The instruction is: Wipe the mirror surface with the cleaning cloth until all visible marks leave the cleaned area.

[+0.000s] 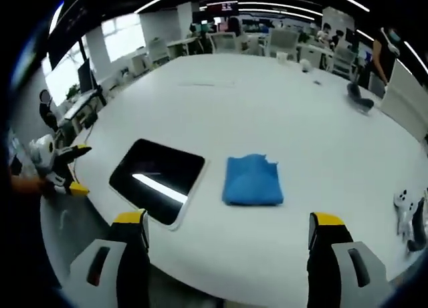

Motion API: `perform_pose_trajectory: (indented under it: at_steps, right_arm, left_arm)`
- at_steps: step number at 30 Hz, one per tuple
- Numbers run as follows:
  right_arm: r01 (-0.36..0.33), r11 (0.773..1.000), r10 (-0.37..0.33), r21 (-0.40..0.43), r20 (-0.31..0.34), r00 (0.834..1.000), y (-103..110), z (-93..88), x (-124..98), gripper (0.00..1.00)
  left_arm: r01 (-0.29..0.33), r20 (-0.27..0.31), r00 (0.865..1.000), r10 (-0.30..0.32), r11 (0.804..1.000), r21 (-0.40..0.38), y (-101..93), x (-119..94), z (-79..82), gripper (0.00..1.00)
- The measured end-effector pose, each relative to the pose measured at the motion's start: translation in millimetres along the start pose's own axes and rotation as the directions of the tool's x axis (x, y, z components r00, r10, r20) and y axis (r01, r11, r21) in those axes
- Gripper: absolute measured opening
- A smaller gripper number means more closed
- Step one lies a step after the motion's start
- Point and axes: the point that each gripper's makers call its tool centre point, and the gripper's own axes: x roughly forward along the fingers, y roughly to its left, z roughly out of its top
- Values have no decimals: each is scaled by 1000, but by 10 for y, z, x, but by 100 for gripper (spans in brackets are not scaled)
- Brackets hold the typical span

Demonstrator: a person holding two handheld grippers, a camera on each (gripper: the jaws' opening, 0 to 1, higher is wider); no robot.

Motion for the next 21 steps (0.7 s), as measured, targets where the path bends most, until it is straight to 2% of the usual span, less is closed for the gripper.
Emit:
perform_pose_trajectory:
  at_steps: [1,4,8,11,15,18,21]
  right_arm:
    - [-5,1000,5,6,-17,1000,-3,22,-21,98]
    - [-11,1000,11,17,-16,1000,-22,180,-85,96]
    - [-29,1000,29,-3,-57,998,-21,280,-100,95]
    - [-58,998,59,16,-104,993,-13,320,-67,94]
    - [-62,998,60,-6,-181,982,-88,394,-16,91]
    - [-56,998,51,-17,-194,980,-150,535,30,91]
    - [-74,997,70,-8,-245,967,-177,588,71,90]
  left_arm:
    - [-3,-1,1000,3,1000,-2,6,-2,-3,99]
    - [-10,1,1000,10,1000,-8,24,-8,1,99]
    - [-6,3,1000,6,1000,-4,10,-5,7,99]
    - [1,1,1000,-1,1000,1,-2,-1,2,99]
    - [3,1,1000,-3,1000,1,-7,-2,2,99]
    - [2,-1,1000,-2,1000,1,-2,-1,-1,99]
    - [6,-3,1000,-6,1000,1,-11,-1,-4,99]
